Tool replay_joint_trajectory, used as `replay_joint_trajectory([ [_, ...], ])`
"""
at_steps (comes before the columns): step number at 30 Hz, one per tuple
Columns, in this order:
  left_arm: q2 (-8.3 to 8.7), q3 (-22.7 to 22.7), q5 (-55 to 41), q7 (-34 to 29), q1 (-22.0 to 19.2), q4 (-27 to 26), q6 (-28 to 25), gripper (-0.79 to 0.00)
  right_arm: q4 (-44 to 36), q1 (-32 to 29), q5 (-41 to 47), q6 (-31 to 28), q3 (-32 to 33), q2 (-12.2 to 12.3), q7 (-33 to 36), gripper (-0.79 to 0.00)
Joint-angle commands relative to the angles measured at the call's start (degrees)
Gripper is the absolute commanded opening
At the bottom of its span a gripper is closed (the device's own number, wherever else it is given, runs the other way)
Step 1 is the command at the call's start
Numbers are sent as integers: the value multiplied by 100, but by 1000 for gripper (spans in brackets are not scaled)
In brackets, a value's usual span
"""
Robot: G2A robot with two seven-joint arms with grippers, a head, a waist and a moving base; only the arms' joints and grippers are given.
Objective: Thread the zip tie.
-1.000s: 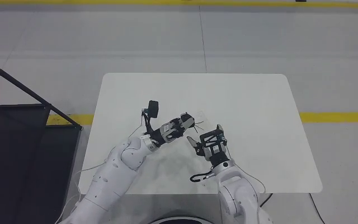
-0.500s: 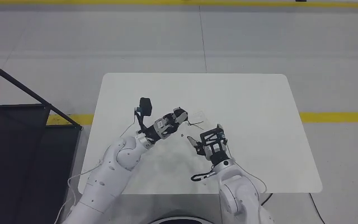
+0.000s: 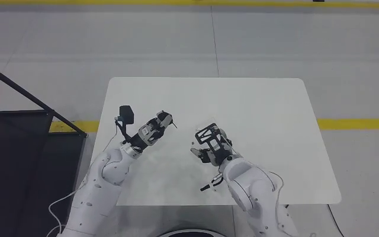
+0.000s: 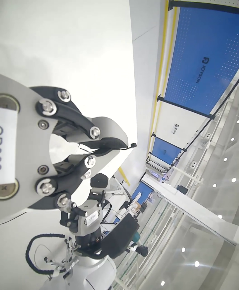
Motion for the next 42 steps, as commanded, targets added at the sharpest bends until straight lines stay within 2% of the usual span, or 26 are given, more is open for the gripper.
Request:
replay_joint_trajectory([
  [1,1,0,-7,-3,10,-2,1,-785,0,0,1,-1,0,0,2,0],
  [5,1,0,-7,-3,10,-2,1,-785,8,-7,-5,-13,-7,1,-27,0],
  [7,1,0,-7,-3,10,-2,1,-785,94,16,-285,61,-133,-3,-51,0],
  [11,-2,37,65,5,66,-141,162,-785,390,471,-880,522,-709,-115,615,0],
  [14,11,-57,16,66,75,-127,212,-785,674,938,-965,783,-1054,-237,1189,0],
  [15,18,-92,-16,61,72,-97,202,-785,751,1069,-928,842,-1103,-272,1343,-68],
  [16,25,-124,-45,46,66,-66,191,-785,838,1191,-865,868,-1134,-303,1495,-179],
  [19,30,-145,-57,35,74,-50,165,-785,1285,1633,-695,1047,-1126,-397,1832,-382],
  [27,30,-145,-57,35,74,-50,165,-785,2261,2299,-404,1284,-1242,-591,1933,-474],
  [32,30,-145,-57,35,74,-50,165,-785,2797,2628,-383,1389,-1396,-713,1998,-493],
  [39,30,-145,-57,35,74,-50,165,-785,3216,2880,-164,1331,-1410,-826,2016,-520],
  [42,30,-145,-57,35,74,-50,165,-785,3306,2926,-149,1329,-1409,-859,2018,-560],
])
